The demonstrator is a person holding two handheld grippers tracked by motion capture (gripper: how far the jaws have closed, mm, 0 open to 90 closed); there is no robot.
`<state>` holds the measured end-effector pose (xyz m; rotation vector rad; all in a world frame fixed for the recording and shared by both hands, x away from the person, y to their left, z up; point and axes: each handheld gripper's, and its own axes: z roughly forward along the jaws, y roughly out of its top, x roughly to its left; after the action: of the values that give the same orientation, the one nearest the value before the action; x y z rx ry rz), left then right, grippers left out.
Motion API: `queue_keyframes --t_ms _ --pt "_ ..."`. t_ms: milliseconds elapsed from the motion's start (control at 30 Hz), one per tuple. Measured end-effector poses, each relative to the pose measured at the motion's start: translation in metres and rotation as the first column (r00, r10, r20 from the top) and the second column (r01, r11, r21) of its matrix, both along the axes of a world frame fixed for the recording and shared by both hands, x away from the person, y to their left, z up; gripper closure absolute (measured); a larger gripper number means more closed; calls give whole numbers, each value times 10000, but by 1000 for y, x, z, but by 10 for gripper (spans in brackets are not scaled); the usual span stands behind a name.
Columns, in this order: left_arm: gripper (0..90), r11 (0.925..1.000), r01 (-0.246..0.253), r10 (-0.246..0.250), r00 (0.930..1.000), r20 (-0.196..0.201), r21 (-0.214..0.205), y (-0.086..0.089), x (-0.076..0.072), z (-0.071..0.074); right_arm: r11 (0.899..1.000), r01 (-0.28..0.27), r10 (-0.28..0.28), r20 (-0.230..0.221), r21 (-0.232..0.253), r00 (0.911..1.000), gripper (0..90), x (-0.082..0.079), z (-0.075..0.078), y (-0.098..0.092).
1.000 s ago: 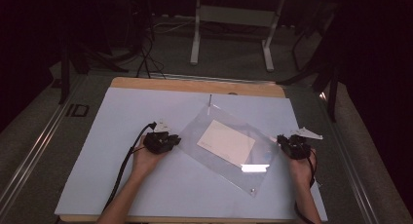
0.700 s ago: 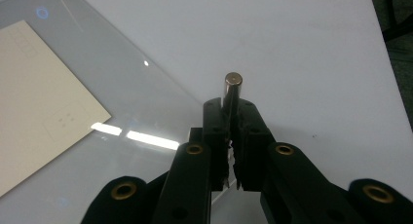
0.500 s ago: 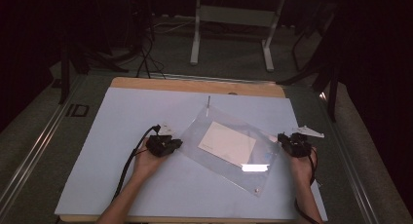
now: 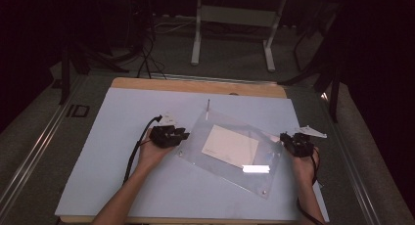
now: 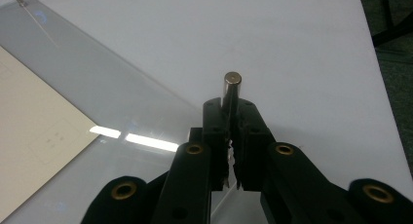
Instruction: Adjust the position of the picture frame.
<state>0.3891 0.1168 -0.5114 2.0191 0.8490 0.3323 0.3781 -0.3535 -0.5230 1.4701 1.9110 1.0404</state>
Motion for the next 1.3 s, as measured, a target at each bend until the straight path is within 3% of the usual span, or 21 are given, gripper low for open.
queue_keyframes --t_ms 233,533,733,1067,1300 --pt "533 9965 -841 841 9946 607 -35 -15 27 -1 10000 -53 53 25 23 10000 850 0 0 -1" --pt "513 9934 -1139 1148 9892 912 -156 -33 53 -7 10000 -22 22 36 11 10000 850 0 0 0" --pt "515 9913 -1297 1308 9898 557 -227 -45 72 -10 10000 -66 65 56 45 10000 850 0 -1 -1" --pt "561 9930 -1168 1162 9927 333 184 -72 102 -9 9999 -86 86 10 129 10000 847 1 -1 -2" --pt "628 9897 -1391 1390 9903 -49 -335 -88 121 -14 9991 -114 114 -2 402 9999 844 2 -1 -3"
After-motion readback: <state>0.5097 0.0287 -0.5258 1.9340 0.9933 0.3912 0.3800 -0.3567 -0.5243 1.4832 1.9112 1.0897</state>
